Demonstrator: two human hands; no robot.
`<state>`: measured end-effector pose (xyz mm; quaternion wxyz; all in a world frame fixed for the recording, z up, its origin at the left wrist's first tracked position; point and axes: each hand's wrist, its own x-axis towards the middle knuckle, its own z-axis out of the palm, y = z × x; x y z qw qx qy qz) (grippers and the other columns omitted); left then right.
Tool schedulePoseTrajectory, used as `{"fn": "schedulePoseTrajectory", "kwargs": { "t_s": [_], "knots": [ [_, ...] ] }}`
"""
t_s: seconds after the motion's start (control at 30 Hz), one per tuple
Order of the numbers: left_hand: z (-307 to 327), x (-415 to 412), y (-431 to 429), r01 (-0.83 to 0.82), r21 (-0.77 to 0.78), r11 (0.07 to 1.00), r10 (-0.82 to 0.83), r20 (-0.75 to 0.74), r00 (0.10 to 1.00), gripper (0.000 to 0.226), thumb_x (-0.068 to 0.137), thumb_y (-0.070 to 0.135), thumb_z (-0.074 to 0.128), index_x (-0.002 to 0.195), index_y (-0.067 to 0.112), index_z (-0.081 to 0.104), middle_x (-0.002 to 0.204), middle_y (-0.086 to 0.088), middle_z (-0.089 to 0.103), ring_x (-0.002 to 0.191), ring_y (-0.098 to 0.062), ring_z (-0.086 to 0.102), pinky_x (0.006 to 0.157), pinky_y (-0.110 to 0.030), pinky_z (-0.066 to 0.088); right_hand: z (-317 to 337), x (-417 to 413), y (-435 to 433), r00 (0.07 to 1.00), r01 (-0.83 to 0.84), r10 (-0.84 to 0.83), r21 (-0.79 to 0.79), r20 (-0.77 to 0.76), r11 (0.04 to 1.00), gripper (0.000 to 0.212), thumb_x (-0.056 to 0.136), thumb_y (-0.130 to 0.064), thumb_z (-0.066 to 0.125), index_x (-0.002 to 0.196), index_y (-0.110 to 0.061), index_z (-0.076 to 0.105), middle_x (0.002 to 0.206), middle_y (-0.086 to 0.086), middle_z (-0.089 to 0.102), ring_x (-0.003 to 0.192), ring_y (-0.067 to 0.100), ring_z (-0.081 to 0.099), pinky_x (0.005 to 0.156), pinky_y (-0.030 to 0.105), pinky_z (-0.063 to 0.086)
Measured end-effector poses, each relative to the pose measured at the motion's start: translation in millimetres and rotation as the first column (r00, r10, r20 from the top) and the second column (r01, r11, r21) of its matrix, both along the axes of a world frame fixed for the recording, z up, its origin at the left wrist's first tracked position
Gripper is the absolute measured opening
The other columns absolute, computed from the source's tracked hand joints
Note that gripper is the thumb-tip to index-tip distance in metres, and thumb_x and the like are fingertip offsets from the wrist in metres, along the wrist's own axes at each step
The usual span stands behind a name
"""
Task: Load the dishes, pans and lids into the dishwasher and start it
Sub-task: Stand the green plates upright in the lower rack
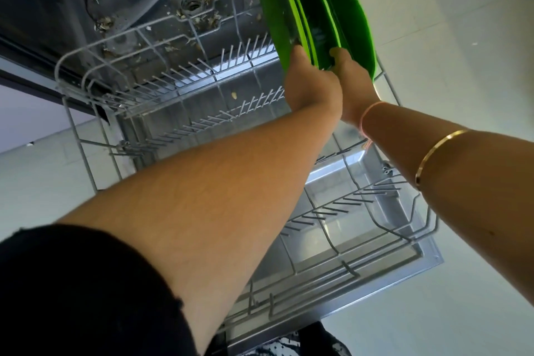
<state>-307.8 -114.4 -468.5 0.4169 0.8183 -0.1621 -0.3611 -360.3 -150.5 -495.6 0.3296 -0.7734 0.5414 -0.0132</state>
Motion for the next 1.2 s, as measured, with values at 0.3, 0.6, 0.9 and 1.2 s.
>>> {"fn": "schedulePoseTrajectory", "kwargs": {
  "t_s": [0.3, 0.6, 0.9, 1.2],
  "knots": [
    [-33, 28, 0, 0.011, 0.107, 0.994, 0.002, -0.113, 0.994, 0.038, 0.091, -0.003, 0.037, 0.127, 0.008, 0.044, 0.118, -0.014, 0.056, 0.104, -0.028, 0.056, 0.060, -0.025, 0.043, -10, 4, 0, 1.000, 0.025, -0.026, -0.023, -0.008, 0.999, 0.045, 0.085, 0.003, 0.055, 0.129, -0.002, 0.043, 0.110, 0.016, 0.061, 0.102, 0.029, 0.058, 0.081, 0.029, 0.044],
    [-43, 34, 14, 0.256, 0.187, 0.949, -0.225, -0.171, 0.959, 0.034, 0.094, 0.011, 0.051, 0.127, 0.008, 0.040, 0.105, -0.006, 0.048, 0.084, -0.017, 0.044, 0.066, -0.026, 0.036, -11, 6, 2, 1.000, 0.012, -0.013, -0.041, -0.015, 0.999, 0.043, 0.086, 0.005, 0.054, 0.127, -0.002, 0.044, 0.111, 0.014, 0.060, 0.096, 0.021, 0.056, 0.074, 0.021, 0.040],
    [-38, 41, 33, 0.391, 0.247, 0.886, -0.435, 0.154, 0.887, 0.020, 0.096, 0.019, 0.047, 0.098, 0.003, 0.059, 0.091, -0.012, 0.060, 0.087, -0.029, 0.056, 0.065, -0.030, 0.034, -2, 12, 5, 0.998, 0.007, -0.012, -0.074, -0.065, 0.997, 0.054, 0.082, 0.009, 0.055, 0.133, -0.001, 0.038, 0.124, 0.019, 0.051, 0.111, 0.030, 0.053, 0.081, 0.024, 0.039],
    [-17, 49, 22, 0.267, -0.050, 0.962, -0.228, 0.387, 0.894, 0.027, 0.081, 0.031, 0.043, 0.060, 0.015, 0.043, 0.067, -0.013, 0.064, 0.064, -0.029, 0.061, 0.059, -0.036, 0.049, -2, 4, 9, 0.997, 0.037, -0.042, -0.086, -0.062, 0.996, 0.053, 0.081, 0.010, 0.051, 0.132, 0.001, 0.039, 0.123, 0.020, 0.054, 0.112, 0.033, 0.053, 0.091, 0.034, 0.042]
  ]
}}
